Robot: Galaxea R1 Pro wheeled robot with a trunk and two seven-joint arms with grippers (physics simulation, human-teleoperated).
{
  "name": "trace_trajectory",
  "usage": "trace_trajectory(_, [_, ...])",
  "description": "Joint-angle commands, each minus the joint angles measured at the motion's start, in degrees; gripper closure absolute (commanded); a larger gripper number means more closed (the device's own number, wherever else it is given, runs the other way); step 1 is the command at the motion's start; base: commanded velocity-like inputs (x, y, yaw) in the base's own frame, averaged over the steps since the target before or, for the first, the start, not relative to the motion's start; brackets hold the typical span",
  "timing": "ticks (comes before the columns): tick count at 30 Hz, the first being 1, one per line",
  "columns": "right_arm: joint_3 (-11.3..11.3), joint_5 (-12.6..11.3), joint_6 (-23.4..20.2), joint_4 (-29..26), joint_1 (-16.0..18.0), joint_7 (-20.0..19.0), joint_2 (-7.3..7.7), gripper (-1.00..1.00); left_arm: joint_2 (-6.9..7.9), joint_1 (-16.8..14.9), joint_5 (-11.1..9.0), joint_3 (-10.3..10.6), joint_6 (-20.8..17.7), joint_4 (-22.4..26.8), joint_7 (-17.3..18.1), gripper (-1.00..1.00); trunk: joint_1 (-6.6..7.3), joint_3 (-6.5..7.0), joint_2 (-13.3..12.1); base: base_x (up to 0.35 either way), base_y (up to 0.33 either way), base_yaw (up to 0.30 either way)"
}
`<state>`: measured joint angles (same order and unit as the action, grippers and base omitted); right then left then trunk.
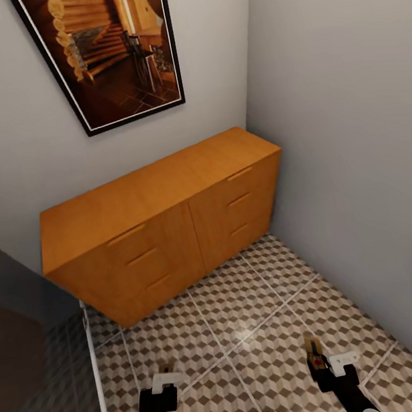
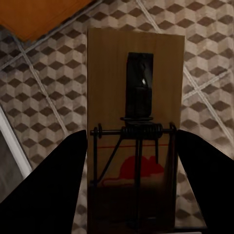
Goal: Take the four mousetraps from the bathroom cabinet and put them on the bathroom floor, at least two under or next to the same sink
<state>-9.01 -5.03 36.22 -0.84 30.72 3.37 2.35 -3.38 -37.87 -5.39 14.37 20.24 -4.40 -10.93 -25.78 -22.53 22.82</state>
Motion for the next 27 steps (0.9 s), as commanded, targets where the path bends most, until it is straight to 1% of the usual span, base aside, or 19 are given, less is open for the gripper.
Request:
trace_trajectory(1, [-0.5, -0.5, 0.2, 0.1, 0.0, 0.1, -0.01, 1.0, -0.05, -0.1, -0.5, 0.5, 0.4, -0.3, -0.1, 1.0, 0.0, -0.09, 0.1, -0.215, 0.0, 0.0])
trace_trajectory(5, [-0.5, -0.7, 0.2, 0.0, 0.0, 0.2, -0.06, 1.0, -0.05, -0.1, -0.5, 0.5, 0.4, -0.3, -0.1, 1.0, 0.0, -0.09, 0.1, -0.069, 0.0, 0.045])
trace_trajectory(15, [-0.5, -0.7, 0.2, 0.0, 0.0, 0.5, -0.04, 1.0, -0.08, -0.1, -0.5, 0.5, 0.4, -0.3, -0.1, 1.0, 0.0, -0.3, 0.1, -0.017, -0.002, 0.188])
trace_trajectory(18, [-0.5, -0.7, 0.2, 0.0, 0.0, 0.5, -0.06, 1.0, -0.08, -0.1, -0.5, 0.5, 0.4, -0.3, -0.1, 1.0, 0.0, -0.38, 0.1, -0.219, -0.061, 0.203])
trace_trajectory(27, [-0.5, -0.7, 0.2, 0.0, 0.0, 0.5, -0.07, 1.0, -0.1, -0.1, -0.5, 0.5, 0.4, -0.3, -0.1, 1.0, 0.0, -0.63, 0.1, -0.314, -0.085, 0.204])
